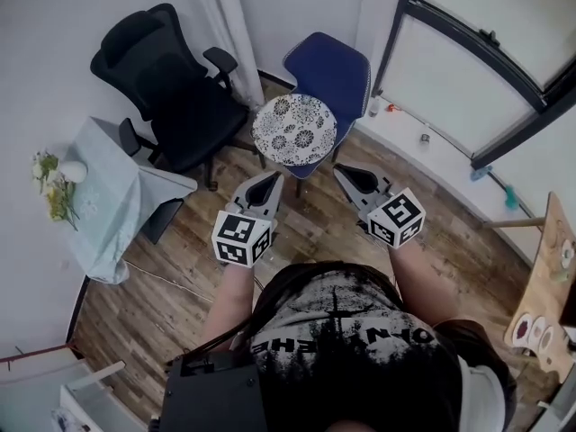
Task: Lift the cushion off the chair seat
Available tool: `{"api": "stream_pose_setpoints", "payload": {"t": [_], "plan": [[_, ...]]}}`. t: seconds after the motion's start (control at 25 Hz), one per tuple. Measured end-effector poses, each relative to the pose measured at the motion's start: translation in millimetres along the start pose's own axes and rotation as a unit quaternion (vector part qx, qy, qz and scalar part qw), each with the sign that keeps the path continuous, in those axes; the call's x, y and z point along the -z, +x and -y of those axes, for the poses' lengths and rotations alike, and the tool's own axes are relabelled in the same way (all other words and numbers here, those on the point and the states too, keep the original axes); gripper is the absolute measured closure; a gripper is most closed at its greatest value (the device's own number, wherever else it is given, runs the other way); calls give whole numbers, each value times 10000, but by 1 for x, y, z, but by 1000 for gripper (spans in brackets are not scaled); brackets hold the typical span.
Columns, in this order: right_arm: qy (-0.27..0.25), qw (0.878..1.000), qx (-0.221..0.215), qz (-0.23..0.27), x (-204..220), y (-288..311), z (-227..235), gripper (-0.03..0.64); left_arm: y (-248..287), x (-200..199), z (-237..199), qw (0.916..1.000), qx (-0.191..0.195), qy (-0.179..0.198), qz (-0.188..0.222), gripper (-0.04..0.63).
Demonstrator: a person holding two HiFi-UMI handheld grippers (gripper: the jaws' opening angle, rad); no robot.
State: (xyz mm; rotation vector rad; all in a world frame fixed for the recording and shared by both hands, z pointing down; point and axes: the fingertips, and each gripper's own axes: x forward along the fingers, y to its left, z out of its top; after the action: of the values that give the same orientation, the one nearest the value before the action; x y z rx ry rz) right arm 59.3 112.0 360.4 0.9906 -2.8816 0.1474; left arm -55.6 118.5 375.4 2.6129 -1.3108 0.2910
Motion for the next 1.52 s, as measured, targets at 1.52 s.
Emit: {"api": "stream_pose_setpoints", "payload": {"t": [1.52], "plan": [[-57,9697,-2325,-750,25,218,157,598,158,-3,-166,9786,-1817,-950,-180,581]]}}
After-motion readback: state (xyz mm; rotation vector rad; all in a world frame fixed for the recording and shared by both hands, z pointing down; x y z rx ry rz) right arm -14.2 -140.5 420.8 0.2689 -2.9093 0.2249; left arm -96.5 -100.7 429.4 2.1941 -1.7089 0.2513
